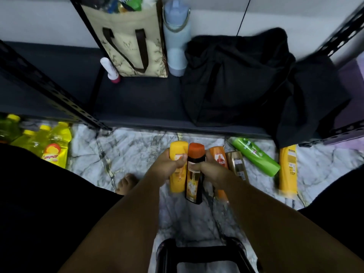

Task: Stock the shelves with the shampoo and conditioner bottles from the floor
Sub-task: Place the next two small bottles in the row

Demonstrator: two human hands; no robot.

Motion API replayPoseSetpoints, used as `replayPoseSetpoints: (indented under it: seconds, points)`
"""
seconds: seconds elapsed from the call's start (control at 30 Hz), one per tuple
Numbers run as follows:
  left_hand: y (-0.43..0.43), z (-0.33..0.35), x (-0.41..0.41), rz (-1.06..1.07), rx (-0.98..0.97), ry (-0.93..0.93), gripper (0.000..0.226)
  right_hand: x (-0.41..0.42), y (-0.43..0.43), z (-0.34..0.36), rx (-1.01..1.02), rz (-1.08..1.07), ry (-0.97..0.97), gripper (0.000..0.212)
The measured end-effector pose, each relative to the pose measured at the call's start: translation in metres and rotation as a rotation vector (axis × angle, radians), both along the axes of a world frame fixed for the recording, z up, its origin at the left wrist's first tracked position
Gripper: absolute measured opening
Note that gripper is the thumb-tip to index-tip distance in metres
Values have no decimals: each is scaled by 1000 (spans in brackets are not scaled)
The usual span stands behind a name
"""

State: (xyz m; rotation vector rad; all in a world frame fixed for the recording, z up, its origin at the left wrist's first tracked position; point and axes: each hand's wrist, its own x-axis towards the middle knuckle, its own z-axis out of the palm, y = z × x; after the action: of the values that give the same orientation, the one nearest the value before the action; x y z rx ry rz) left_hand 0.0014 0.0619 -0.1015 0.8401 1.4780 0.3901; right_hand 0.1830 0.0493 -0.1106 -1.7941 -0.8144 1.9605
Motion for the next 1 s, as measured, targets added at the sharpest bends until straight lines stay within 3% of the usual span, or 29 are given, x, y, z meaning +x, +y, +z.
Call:
replayPoseSetpoints:
  seconds: [0.07, 0.17, 0.3, 0.4, 0.47, 0.73, 1.0]
  points:
    - [-4, 14, -3, -1, 48, 5, 32, -3, -3, 16, 66, 47, -26, 62]
    - [-13, 27, -6, -30, 129, 4, 54, -4, -13, 33, 147, 80, -51, 65]
    - [-23, 44, -1, -38, 239, 57, 39, 1, -31, 48, 296, 104, -216, 59]
    - [-31, 55, 6, -68, 323, 109, 43, 6, -46, 62, 474, 132, -425, 52]
    - [-36, 59, 10, -137, 400, 173, 44, 12, -55, 70, 528, 149, -467, 48]
    - [-54, 72, 21, -267, 453, 252, 38, 33, -72, 93, 521, 227, -547, 44]
    - [-64, 80, 32, -510, 446, 487, 37, 17, -69, 106, 563, 328, -627, 40]
